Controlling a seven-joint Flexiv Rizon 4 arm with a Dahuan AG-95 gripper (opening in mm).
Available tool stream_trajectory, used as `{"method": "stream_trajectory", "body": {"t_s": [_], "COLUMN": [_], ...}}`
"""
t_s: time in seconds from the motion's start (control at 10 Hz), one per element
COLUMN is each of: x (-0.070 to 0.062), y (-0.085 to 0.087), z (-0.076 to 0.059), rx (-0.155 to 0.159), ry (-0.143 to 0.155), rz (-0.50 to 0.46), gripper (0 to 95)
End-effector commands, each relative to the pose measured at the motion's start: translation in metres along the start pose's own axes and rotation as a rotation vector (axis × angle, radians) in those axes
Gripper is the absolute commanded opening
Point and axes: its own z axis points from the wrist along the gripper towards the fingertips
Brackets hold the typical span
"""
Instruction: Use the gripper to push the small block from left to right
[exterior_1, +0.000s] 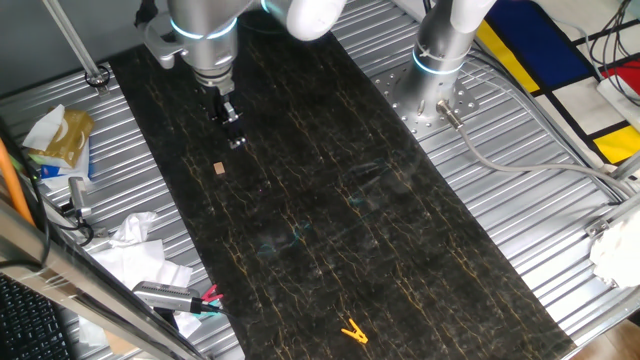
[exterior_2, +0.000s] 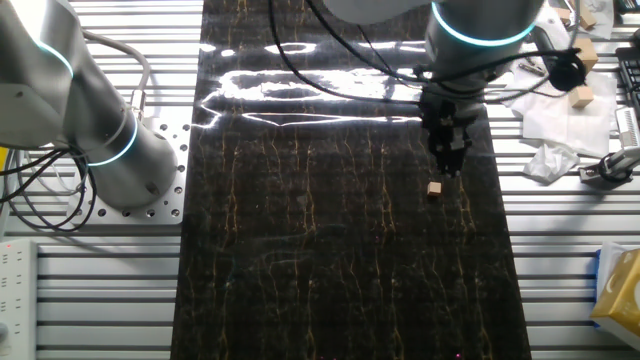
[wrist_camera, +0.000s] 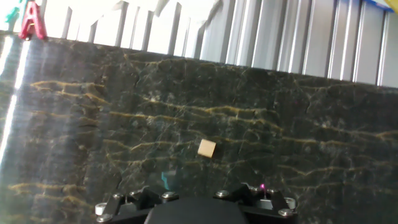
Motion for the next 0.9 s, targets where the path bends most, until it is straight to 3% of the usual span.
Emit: {"method": "stream_trajectory", "body": {"t_s": [0.1, 0.9], "x": [-0.004, -0.020], "y": [-0.006, -0.018], "z": [0.002, 0.019], "rx": [0.002, 0.004], "ry": [0.000, -0.001], "rz": [0.000, 0.001], "gripper": [76.0, 76.0]}}
